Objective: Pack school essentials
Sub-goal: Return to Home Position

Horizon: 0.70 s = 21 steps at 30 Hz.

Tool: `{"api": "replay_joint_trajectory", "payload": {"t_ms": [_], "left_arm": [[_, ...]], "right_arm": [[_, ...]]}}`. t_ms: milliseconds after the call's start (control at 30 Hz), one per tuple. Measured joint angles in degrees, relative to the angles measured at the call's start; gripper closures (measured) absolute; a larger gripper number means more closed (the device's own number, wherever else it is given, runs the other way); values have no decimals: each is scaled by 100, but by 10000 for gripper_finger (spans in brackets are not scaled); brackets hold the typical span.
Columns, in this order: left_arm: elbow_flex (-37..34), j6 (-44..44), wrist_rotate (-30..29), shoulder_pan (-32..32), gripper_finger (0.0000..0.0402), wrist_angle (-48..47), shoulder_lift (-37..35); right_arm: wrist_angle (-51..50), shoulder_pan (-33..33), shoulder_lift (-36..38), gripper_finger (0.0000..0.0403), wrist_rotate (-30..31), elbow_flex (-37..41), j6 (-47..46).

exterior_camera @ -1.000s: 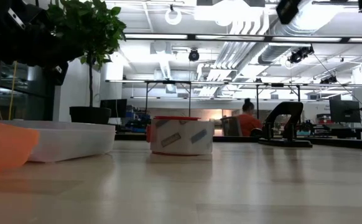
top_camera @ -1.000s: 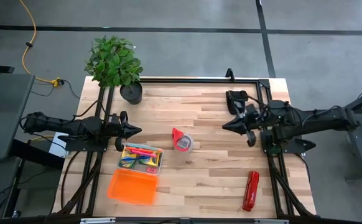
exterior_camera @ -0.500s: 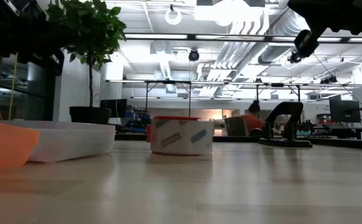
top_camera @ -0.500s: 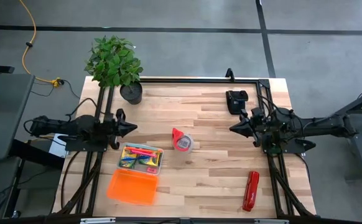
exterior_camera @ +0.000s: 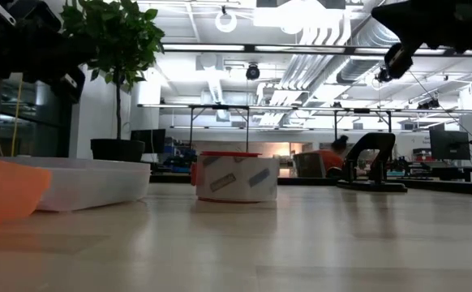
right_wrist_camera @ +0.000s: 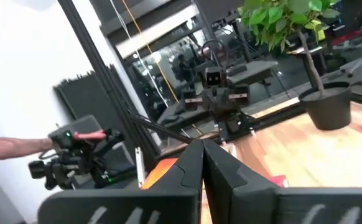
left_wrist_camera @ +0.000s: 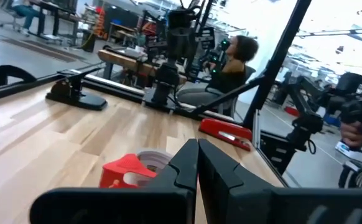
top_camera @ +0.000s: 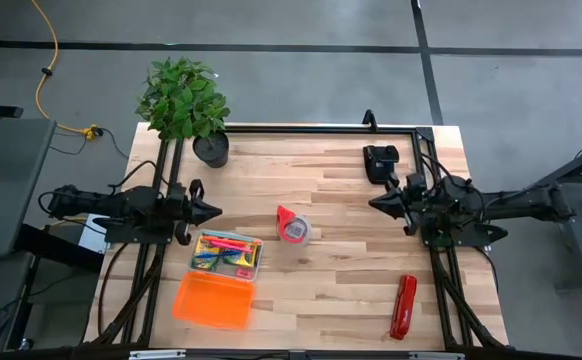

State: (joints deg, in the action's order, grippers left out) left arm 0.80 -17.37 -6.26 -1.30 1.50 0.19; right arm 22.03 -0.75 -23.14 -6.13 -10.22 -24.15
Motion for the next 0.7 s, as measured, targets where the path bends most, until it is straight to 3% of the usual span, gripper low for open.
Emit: {"api": "replay_joint_trajectory", "payload": {"t_ms": [133, 300, 700], "left_arm": [[-2, 0, 13, 0, 401, -2, 0], [-2, 0, 13, 0, 401, -3, 1], [-2, 0, 10, 0, 401, -4, 2]], "right_arm": [[532, -3, 57, 403, -11, 475, -137], [308, -73, 398, 403, -19, 731, -123], [-2082, -76, 2308, 403, 25, 741, 285]]}}
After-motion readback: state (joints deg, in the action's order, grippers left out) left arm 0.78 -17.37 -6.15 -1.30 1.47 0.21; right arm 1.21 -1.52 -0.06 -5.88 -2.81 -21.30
